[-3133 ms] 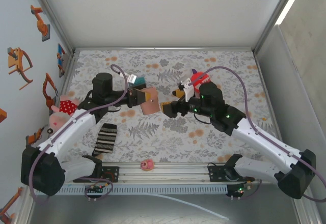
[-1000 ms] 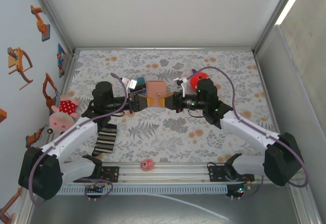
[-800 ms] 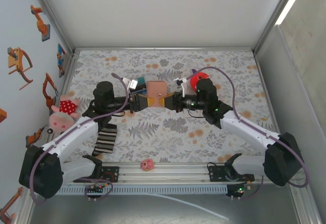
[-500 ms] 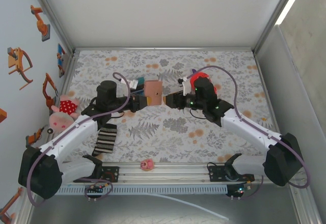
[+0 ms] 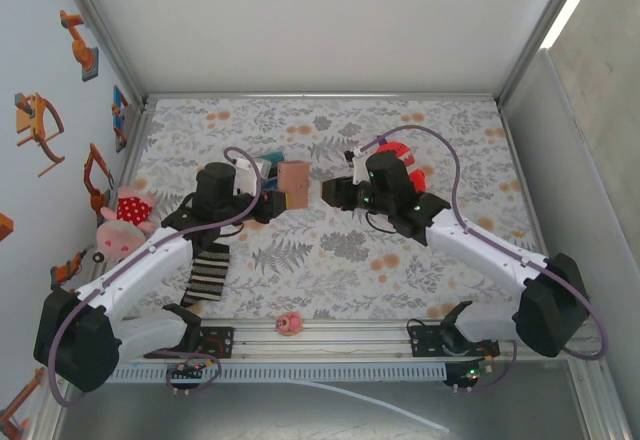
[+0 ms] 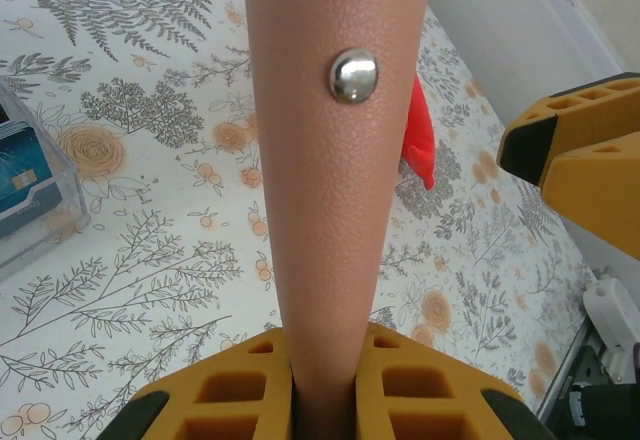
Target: Take the credit cards out of the card holder
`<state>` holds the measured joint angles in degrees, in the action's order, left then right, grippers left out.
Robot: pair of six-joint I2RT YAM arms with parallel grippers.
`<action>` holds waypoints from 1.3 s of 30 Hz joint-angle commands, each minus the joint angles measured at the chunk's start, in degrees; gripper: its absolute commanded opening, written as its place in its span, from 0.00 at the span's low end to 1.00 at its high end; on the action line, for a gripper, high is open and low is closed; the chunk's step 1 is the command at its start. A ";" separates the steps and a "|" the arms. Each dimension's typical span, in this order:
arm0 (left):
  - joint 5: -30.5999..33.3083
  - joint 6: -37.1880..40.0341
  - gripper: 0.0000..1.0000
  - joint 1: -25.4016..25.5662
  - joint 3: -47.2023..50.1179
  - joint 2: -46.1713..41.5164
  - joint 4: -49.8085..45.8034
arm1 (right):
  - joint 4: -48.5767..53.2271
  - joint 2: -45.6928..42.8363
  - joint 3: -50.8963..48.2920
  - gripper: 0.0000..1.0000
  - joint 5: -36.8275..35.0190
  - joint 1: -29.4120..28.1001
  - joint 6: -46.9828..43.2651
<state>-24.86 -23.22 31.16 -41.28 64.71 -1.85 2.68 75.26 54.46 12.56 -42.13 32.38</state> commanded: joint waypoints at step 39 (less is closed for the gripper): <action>-2.05 -0.86 0.12 1.45 -2.06 0.96 3.83 | 7.86 14.71 14.27 0.43 -3.70 -4.98 0.98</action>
<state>-25.32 -23.68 32.23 -41.28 66.94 -0.51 8.84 88.84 66.50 10.48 -46.70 33.78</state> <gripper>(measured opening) 0.141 0.433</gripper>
